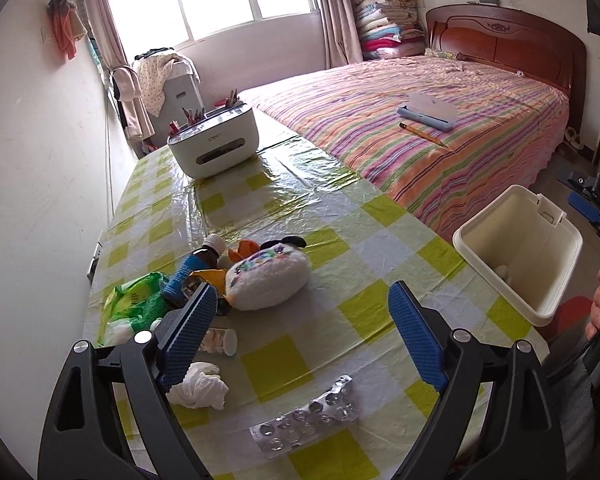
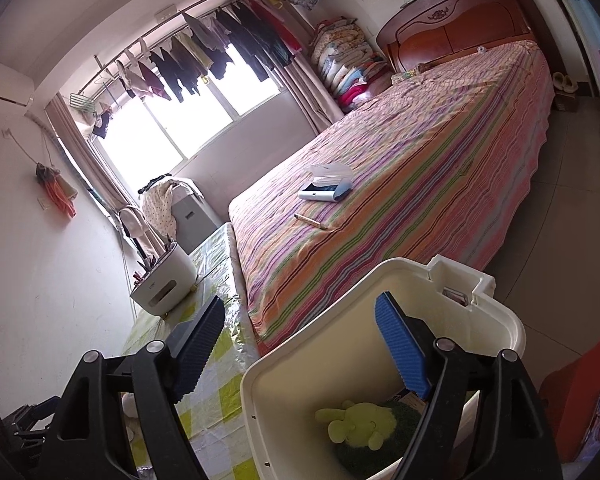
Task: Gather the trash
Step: 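Return the left tool to the table and grasp the white tissue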
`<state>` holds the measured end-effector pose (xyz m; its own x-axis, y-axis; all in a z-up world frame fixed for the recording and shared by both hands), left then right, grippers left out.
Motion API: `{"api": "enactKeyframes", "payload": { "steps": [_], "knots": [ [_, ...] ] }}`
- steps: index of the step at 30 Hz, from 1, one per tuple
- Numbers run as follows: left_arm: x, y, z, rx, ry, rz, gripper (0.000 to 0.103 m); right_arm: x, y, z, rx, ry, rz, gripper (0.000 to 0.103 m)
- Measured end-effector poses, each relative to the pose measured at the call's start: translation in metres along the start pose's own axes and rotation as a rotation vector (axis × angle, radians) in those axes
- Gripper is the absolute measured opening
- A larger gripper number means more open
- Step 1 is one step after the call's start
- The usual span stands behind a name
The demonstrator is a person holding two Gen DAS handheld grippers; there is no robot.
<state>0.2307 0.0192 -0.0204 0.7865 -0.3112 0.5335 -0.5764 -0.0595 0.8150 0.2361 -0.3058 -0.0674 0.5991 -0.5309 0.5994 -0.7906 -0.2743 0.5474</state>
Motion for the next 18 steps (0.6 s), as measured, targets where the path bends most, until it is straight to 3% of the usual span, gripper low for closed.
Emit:
{"api": "enactKeyframes", "payload": {
  "steps": [2, 7, 13, 18],
  "knots": [
    [-0.002, 0.0, -0.016, 0.005, 0.015, 0.002, 0.096, -0.003, -0.003, -0.009, -0.002, 0.025, -0.004, 0.076],
    [-0.011, -0.005, -0.066, -0.019, 0.132, 0.002, 0.096, -0.012, -0.013, -0.033, 0.003, 0.091, -0.027, 0.076],
    [-0.047, -0.023, -0.109, -0.16, 0.323, -0.127, 0.096, -0.025, -0.027, -0.059, 0.011, 0.135, -0.066, 0.076],
    [-0.071, -0.039, -0.115, -0.204, 0.338, -0.214, 0.096, -0.035, -0.037, -0.08, 0.012, 0.183, -0.093, 0.076]
  ]
}}
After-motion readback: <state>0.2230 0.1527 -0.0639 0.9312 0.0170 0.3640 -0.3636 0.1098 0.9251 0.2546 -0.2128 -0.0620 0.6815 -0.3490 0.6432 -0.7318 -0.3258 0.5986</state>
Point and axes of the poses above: each gripper's, at about its wrist camera, not at the fingertips, and y roughly against the way its jaws point, z to its right, x to its top, the point moved 10 cm from there along -y, roughly the way its jaws point, and after that the axes turned 15 degrees about -z, right-handed, at the moved point
